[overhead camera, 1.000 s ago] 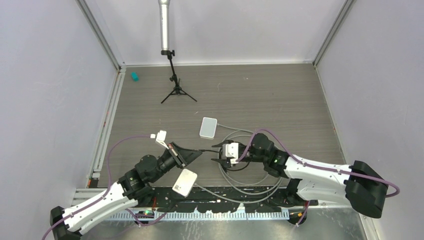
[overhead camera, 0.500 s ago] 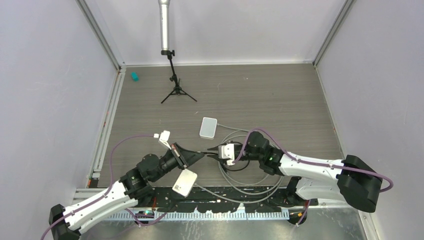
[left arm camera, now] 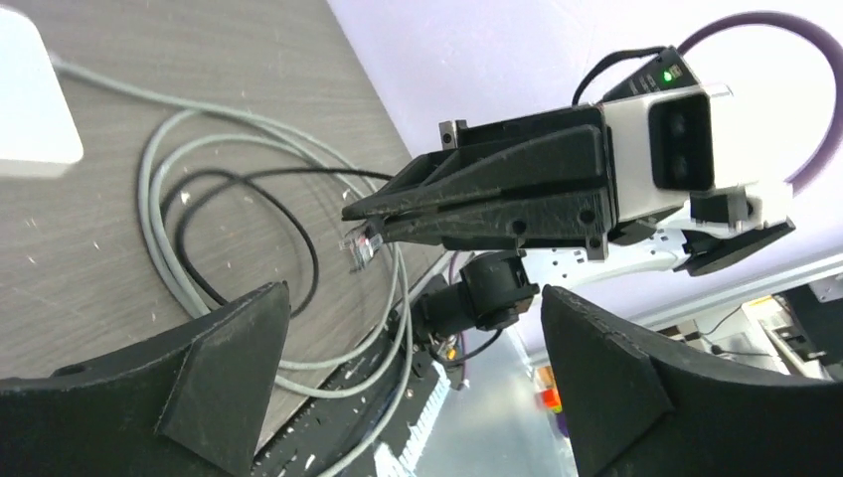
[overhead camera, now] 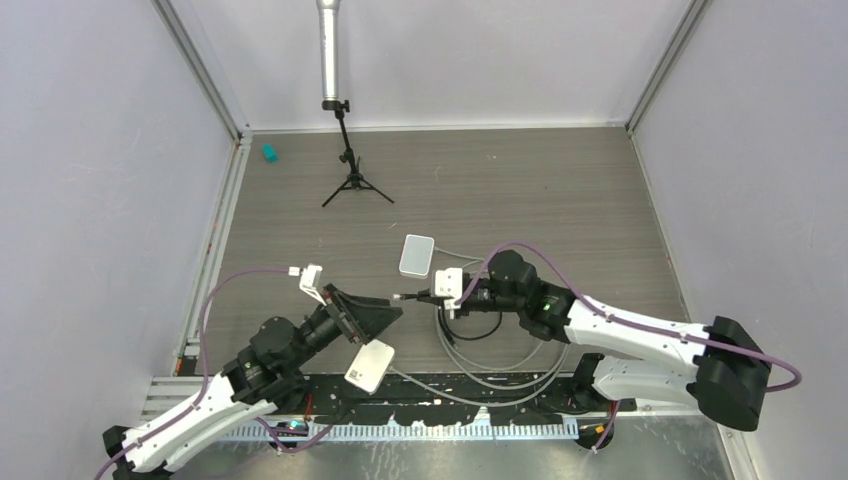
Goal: Insert the plug into the switch port
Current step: Pick up the connector from the center of the board.
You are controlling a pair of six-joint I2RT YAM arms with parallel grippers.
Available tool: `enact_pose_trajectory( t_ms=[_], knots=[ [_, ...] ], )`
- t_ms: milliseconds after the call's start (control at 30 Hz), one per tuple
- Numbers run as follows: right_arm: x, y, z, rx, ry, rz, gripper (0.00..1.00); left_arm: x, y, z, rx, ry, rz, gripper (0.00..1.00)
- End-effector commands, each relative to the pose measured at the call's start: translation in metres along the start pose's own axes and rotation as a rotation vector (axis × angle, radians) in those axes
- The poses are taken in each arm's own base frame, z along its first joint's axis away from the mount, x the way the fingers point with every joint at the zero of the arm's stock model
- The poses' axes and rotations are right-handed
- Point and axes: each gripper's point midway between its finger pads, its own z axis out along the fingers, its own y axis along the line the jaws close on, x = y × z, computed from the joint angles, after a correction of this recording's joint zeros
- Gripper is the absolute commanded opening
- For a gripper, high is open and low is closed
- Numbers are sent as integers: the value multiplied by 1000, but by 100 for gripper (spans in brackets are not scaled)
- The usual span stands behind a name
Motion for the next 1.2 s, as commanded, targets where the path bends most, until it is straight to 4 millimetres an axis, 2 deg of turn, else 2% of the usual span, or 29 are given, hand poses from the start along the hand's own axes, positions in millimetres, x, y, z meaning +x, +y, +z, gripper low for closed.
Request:
enact_pose_trajectory(
  t_ms=[0,100,233,267,400,533,600,700,967,1167],
  knots=[
    [-13,-8,-24,38,125,151,1,-31,-23,-13,67,-100,274,100],
    [-20,7,-34,-19,144,236,1,-40,-49,-20,223,-166,464,100],
    [-40,20,-44,-84,117,322,1,-28,-82,-26,483,-208,742,100],
    [-45,24,-46,-105,110,337,1,-24,-84,-26,519,-205,797,100],
    [-63,32,-49,-166,85,389,1,-11,-85,-21,565,-147,955,100],
    [-71,32,-46,-176,64,449,1,1,-82,-8,575,-44,1027,88],
    [-72,30,-44,-155,43,467,1,9,-82,-4,602,-3,1041,86],
    [-72,21,-44,-90,9,466,1,14,-81,2,622,18,1050,87],
    [-91,14,-48,-34,-106,406,1,19,-77,11,636,41,1114,91],
    [-88,25,-46,-65,-130,294,1,24,-77,11,672,37,1147,93]
  ],
)
